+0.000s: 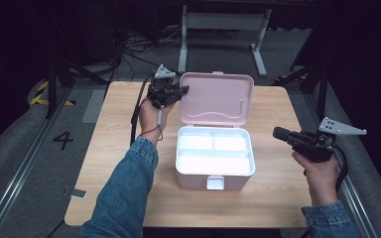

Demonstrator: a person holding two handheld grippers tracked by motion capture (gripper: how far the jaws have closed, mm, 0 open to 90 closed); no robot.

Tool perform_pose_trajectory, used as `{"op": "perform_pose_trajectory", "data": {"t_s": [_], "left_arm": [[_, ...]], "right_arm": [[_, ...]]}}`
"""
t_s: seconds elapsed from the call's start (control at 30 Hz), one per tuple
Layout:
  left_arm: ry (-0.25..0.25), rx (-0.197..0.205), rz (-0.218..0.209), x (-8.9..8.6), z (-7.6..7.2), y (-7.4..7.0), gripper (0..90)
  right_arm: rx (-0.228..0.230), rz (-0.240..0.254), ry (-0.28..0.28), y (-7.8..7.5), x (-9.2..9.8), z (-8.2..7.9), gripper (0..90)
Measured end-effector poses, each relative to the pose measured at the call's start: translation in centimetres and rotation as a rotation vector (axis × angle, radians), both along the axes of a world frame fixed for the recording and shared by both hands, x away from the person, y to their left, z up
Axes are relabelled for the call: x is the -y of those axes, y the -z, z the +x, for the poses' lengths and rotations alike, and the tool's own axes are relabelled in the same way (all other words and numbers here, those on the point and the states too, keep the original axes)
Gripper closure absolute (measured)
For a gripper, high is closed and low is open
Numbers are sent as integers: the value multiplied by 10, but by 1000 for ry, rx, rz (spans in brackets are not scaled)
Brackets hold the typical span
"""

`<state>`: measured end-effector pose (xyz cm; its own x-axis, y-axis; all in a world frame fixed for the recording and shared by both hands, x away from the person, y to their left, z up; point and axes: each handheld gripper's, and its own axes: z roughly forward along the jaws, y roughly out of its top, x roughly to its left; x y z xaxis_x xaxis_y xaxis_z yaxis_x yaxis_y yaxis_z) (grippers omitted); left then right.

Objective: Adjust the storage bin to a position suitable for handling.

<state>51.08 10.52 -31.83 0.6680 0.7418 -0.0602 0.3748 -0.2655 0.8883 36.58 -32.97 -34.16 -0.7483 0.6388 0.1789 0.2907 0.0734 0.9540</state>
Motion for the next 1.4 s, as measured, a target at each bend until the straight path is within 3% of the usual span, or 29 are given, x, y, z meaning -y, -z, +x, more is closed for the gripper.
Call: {"op": "perform_pose_trajectory", "data": {"t_s": [0.3, 0.73, 1.23, 1.4], "left_arm": [[-18, -43, 19, 1, 13, 8, 714], [-16, -100, 0, 1, 31, 24, 683], [-52, -177, -11, 4, 42, 41, 652], [-57, -196, 11, 5, 45, 47, 644]], "right_arm": [[-7, -6, 2, 2, 1, 1, 832], [-31, -7, 6, 7, 3, 4, 827], [-44, -9, 4, 9, 2, 5, 822], [-48, -7, 7, 9, 3, 4, 821]]}}
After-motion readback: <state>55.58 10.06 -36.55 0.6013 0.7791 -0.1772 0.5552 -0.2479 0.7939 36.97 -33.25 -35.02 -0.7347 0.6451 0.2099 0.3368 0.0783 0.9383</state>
